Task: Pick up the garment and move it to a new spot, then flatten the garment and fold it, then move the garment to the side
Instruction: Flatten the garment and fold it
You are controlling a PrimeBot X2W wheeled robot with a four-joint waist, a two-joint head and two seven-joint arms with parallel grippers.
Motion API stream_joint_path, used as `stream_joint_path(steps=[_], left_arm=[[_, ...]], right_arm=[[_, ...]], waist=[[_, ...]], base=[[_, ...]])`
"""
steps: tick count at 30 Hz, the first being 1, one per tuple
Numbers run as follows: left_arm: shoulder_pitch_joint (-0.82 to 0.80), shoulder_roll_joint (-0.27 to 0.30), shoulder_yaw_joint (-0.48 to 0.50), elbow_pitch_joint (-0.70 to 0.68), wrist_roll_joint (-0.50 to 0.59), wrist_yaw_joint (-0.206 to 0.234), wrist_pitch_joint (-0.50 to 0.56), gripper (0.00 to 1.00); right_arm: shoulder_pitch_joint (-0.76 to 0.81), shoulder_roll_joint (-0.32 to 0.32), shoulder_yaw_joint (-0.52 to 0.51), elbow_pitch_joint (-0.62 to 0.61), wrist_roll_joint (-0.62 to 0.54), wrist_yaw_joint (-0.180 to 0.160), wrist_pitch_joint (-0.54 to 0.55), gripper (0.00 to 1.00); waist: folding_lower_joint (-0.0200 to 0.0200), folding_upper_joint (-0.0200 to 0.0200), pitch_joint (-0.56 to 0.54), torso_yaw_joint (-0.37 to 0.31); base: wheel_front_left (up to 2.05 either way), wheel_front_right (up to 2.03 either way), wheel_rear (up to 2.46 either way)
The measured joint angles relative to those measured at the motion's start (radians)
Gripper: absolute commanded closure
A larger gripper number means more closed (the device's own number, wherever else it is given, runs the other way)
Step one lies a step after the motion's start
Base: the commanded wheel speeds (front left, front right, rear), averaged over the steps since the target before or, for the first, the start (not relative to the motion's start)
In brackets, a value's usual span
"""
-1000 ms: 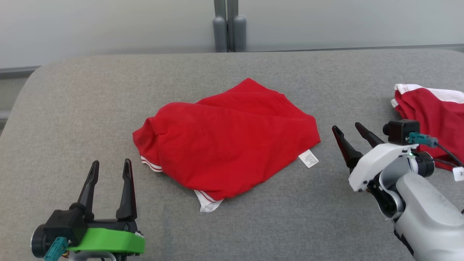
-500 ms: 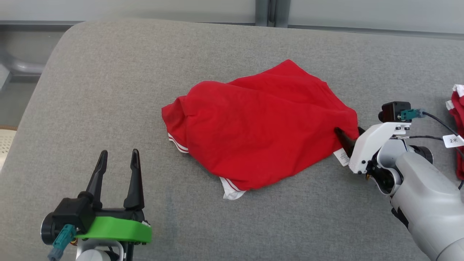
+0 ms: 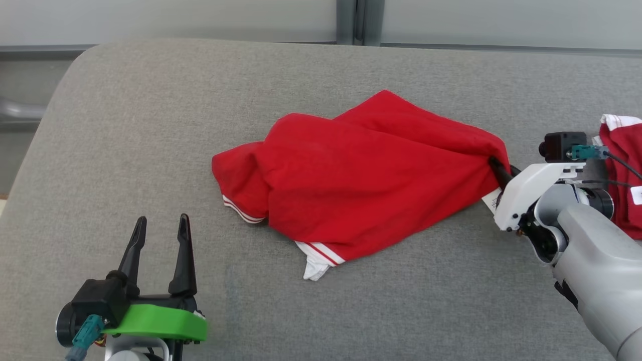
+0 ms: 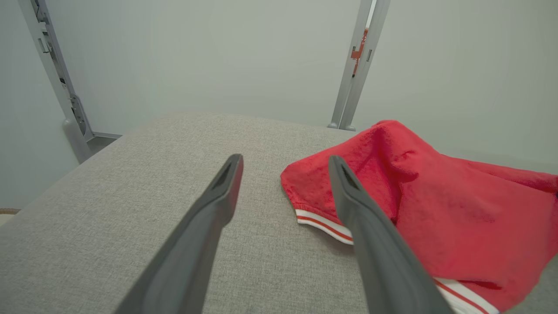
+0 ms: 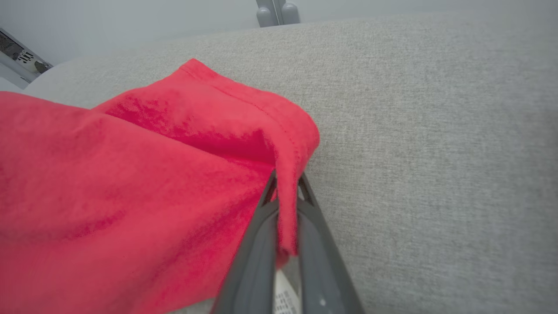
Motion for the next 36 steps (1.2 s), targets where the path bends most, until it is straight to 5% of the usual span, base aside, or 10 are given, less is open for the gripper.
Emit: stream_joint_path(steps=[8, 19, 20, 21, 22, 30, 36], left_arm=[[0.020, -0.007, 0.003, 0.021, 0.001, -0.010, 0.000, 0.00], [0.046, -0.004, 0.002, 0.041, 0.002, -0.013, 0.000, 0.00], [0.050, -0.003, 0.002, 0.042, 0.001, -0.013, 0.000, 0.00], [0.053, -0.003, 0.002, 0.043, 0.000, -0.012, 0.000, 0.00], [0.056, -0.003, 0.002, 0.043, 0.000, -0.010, 0.000, 0.00], [0.065, 0.006, 0.008, 0.035, -0.006, -0.004, 0.000, 0.00], [0.074, 0.018, 0.014, 0.012, -0.012, 0.004, 0.000, 0.00]], right_arm=[[0.068, -0.053, 0.007, -0.023, 0.007, 0.000, -0.044, 1.00], [0.233, -0.039, -0.036, 0.013, -0.014, 0.000, -0.094, 1.00], [0.242, -0.032, -0.040, 0.015, -0.018, 0.000, -0.097, 0.72], [0.249, -0.025, -0.044, 0.014, -0.025, 0.000, -0.101, 0.17], [0.252, -0.020, -0.049, 0.009, -0.028, 0.000, -0.108, 0.00], [0.257, -0.035, -0.121, -0.053, -0.122, 0.000, -0.205, 0.00], [0.295, -0.016, -0.201, -0.221, -0.227, 0.000, -0.228, 0.00]], waist=[[0.0000, 0.0000, -0.039, -0.070], [0.0000, 0.0000, -0.100, -0.118], [0.0000, 0.0000, -0.104, -0.121], [0.0000, 0.0000, -0.108, -0.124], [0.0000, 0.0000, -0.110, -0.127], [0.0000, 0.0000, -0.132, -0.150], [0.0000, 0.0000, -0.141, -0.165]], base=[[0.00, 0.00, 0.00], [0.00, 0.00, 0.00], [0.00, 0.00, 0.00], [0.00, 0.00, 0.00], [0.00, 0.00, 0.00], [0.00, 0.00, 0.00], [0.00, 0.00, 0.00]])
